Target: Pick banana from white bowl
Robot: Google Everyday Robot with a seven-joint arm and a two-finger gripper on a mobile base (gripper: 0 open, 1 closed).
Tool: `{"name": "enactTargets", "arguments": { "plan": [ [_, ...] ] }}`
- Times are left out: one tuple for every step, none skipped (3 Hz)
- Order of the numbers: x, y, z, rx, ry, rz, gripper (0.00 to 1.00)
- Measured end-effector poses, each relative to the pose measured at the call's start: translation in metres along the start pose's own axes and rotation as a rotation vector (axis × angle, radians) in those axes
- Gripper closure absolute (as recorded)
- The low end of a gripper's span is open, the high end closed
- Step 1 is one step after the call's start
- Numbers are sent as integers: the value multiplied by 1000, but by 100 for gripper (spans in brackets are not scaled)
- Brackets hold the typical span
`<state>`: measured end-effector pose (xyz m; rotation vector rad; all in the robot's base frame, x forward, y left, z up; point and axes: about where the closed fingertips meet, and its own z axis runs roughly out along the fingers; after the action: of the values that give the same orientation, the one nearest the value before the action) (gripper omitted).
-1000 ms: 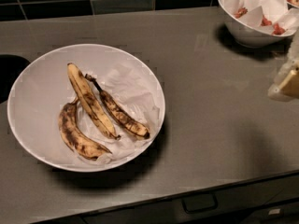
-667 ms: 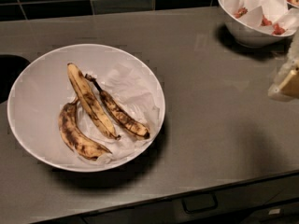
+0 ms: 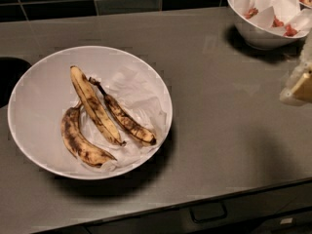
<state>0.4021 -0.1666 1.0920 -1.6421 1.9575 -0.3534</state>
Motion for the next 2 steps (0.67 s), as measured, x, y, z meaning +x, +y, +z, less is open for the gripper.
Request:
{"name": "enactTargets", "arguments": {
  "plan": [
    [0,0,0,0,0,0,0],
    [-53,11,27,-95,-117,-76,0]
  ]
}}
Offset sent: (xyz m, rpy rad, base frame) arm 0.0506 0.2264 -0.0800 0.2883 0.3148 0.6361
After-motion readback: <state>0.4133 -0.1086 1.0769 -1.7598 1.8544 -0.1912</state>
